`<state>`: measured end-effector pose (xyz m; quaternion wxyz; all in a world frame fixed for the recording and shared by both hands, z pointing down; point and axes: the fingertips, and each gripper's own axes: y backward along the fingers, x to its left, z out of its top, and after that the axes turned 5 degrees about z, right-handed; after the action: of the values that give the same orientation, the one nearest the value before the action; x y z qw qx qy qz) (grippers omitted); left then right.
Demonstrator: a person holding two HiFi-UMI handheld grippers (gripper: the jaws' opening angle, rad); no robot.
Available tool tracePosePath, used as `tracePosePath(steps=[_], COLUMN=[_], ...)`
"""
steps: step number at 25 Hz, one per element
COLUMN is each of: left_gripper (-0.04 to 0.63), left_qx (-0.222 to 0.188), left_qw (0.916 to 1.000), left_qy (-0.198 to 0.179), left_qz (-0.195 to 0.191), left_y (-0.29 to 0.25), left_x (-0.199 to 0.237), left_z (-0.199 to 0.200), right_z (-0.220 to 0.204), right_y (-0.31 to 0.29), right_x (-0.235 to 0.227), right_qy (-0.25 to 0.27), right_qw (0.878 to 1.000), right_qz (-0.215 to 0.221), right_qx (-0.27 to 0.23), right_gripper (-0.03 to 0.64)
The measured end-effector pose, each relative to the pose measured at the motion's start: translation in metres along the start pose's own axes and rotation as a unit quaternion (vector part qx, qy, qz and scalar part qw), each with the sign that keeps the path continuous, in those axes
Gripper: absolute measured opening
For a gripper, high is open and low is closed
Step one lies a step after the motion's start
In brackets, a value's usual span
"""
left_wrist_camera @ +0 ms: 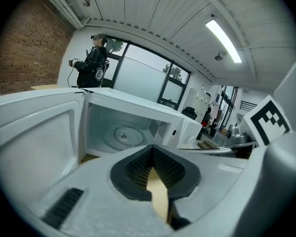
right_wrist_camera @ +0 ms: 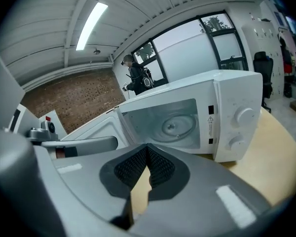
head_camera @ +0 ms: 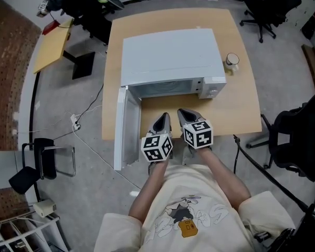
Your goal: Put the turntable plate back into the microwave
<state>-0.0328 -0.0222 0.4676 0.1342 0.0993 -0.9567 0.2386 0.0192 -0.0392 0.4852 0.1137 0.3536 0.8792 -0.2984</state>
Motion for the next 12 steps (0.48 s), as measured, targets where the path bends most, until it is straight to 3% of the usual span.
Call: tracePosePath(steps=[12], left_gripper=[0.000], left_qx=[0.008], left_qw=[0.9999], left_qy=[0.010], left_qz=[-0.006], left_y=[0.0029], left_x=[-0.0088], left_z=[-0.0070], right_z=[0.0048], right_y=[0.0031], right_x=[0.0086], right_qy=[0.003], right_qw=[1.000], right_qz=[0.012], right_qx=[-0.002], right_gripper=[0.006])
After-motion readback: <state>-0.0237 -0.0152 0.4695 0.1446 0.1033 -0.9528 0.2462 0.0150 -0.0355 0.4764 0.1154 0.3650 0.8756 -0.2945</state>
